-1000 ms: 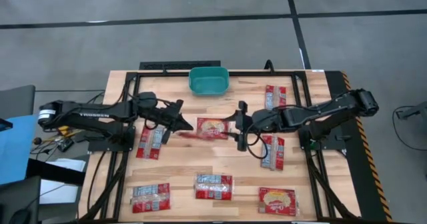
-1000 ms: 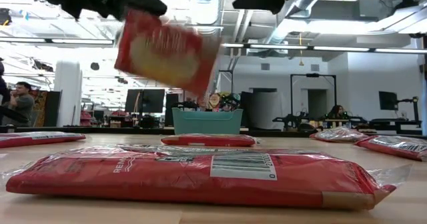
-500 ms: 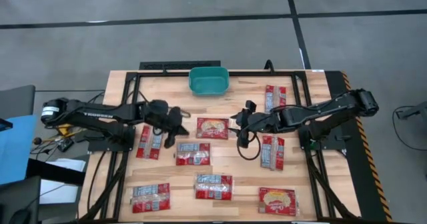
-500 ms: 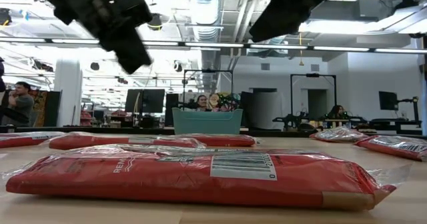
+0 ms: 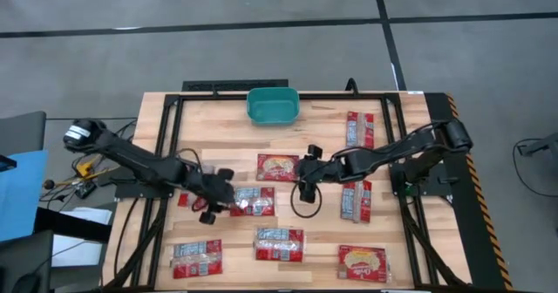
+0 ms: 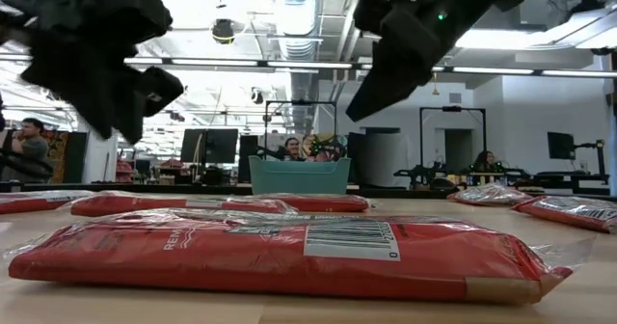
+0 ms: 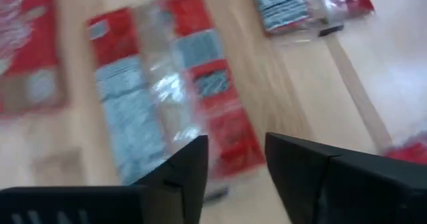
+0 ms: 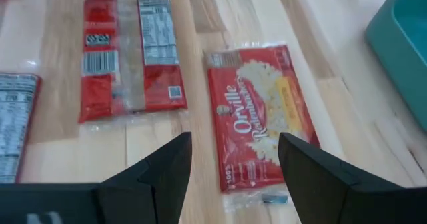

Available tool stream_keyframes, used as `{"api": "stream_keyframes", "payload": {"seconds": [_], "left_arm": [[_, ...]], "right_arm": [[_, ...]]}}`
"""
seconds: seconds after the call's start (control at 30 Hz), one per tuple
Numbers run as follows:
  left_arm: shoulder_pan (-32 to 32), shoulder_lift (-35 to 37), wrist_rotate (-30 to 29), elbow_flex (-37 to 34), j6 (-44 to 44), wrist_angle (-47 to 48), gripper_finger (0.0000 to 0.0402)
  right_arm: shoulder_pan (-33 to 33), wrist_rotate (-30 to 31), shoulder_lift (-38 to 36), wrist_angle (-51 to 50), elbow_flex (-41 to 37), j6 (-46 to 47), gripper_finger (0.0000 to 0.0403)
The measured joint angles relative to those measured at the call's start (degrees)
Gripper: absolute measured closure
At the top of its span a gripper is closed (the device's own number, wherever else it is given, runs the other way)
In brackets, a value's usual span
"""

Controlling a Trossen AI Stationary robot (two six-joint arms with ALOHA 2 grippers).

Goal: Sort popcorn bags into baskets
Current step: Put the red popcorn bag into the green basket

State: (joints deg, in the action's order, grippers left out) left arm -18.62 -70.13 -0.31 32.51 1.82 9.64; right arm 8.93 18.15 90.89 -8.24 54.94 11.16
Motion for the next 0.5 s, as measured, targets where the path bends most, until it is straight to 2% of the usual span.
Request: {"api": "stream_keyframes", "payload": {"seconds": [0.13, 0.27, 0.4, 0.5], "left_arm": [[-4.28, -5.58, -2.04, 0.03, -3.30, -1.65, 0.0219], [-6.96, -10.31, -7.74, 0.04, -6.26, -2.04, 0.0198], [-8.26, -14.32, -13.61, 0.29, -8.65, -1.91, 0.0204], [-8.19, -16.50, -13.05, 0.42, -9.15, -1.78, 0.0233]], "right_arm": [[0.06, 0.02, -0.21, 1.51, 0.05, 0.44, 0.0154], [0.06, 0.05, -1.56, 1.58, 0.06, 0.89, 0.0154], [0.31, 0.07, -2.44, 1.82, 0.02, 0.90, 0.0154], [0.35, 0.02, -2.57, 2.43, 0.11, 0.91, 0.0154]]}}
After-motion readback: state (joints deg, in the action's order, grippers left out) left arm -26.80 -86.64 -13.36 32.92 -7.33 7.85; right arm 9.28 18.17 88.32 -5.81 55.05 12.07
